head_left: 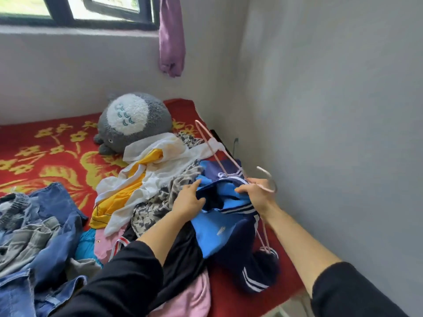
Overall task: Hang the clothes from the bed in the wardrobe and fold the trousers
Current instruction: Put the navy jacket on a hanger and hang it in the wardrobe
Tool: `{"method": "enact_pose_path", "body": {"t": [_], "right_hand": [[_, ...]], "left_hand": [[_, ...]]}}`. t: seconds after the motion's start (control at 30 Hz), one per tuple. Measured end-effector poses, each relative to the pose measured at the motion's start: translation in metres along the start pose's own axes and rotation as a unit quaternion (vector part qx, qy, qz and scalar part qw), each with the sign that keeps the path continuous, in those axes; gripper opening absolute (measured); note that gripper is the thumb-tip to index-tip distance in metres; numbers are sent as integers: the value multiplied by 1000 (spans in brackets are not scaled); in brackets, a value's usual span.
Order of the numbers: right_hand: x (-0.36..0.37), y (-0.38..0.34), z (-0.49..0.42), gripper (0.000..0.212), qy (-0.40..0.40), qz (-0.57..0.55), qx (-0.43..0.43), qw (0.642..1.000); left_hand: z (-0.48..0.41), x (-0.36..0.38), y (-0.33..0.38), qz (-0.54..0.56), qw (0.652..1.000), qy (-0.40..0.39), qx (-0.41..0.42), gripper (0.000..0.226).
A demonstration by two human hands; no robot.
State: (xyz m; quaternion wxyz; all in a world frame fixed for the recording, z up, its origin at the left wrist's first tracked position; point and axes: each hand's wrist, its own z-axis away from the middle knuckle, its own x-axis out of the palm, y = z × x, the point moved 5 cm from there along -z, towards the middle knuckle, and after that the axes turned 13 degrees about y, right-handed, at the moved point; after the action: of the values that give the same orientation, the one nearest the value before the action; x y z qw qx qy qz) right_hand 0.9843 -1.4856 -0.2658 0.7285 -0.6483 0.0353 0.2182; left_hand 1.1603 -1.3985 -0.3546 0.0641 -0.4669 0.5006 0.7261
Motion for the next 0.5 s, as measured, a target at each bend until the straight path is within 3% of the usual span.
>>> {"method": "enact_pose_path", "body": {"t": [0.17,0.3,0.4,0.5], "right_hand": [[-45,-63,6,15,-61,-23,-49,997],[-74,-101,13,14,-74,-57,-85,992],[-93,-122,7,6,-37,-73,-97,992],[-111,-133,-10,11,54,-59,-109,991]], "left_hand": [[-9,3,65,-18,998,-11,59,66],[-11,-3,95,21,997,4,79,25],[-15,-33,107,88,993,56,56,17],[-20,-99,122,185,967,168,54,18]]}}
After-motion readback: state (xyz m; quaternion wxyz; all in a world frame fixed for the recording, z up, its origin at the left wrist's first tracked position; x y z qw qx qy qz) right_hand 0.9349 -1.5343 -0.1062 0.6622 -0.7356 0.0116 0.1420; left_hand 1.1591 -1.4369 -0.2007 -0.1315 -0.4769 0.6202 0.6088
